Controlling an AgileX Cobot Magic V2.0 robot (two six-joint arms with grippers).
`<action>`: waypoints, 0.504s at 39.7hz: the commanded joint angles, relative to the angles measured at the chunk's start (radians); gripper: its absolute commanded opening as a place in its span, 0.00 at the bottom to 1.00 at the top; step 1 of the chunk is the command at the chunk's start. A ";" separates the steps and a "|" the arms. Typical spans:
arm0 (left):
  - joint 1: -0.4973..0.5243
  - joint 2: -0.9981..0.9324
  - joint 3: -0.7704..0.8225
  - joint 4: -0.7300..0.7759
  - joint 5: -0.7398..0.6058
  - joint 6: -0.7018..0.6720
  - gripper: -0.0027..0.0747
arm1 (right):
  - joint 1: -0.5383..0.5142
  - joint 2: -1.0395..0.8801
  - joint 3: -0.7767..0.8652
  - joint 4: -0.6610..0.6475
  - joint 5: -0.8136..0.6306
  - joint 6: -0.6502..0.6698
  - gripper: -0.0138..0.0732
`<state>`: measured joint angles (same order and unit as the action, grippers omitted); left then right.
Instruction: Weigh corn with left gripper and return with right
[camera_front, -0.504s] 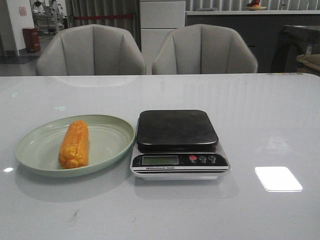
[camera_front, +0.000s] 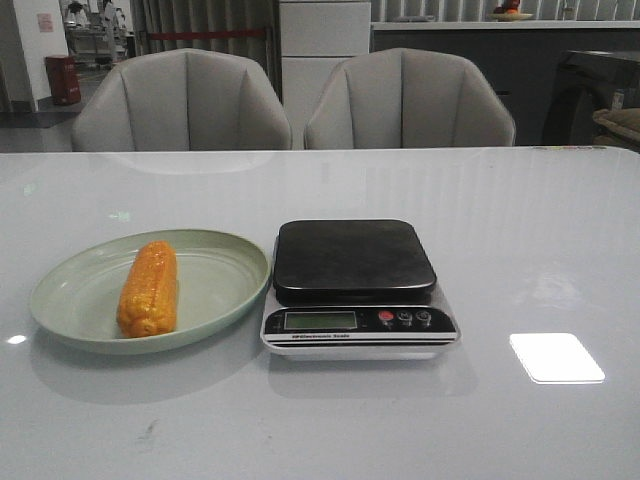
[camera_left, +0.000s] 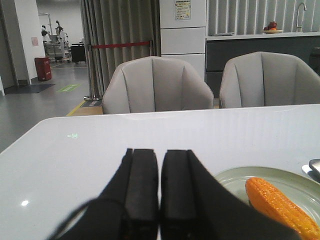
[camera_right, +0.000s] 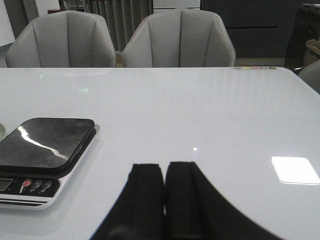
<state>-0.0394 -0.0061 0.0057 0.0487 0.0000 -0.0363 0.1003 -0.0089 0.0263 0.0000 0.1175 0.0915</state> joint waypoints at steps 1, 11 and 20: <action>-0.008 -0.020 0.033 -0.010 -0.080 -0.002 0.19 | -0.005 -0.019 0.010 -0.007 -0.075 -0.006 0.33; -0.008 -0.020 0.033 -0.010 -0.080 -0.002 0.19 | -0.005 -0.019 0.010 -0.007 -0.075 -0.006 0.33; -0.008 -0.020 0.028 -0.010 -0.206 -0.002 0.19 | -0.005 -0.019 0.010 -0.007 -0.075 -0.006 0.33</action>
<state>-0.0394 -0.0061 0.0057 0.0487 -0.0866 -0.0363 0.1003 -0.0089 0.0263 0.0000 0.1175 0.0915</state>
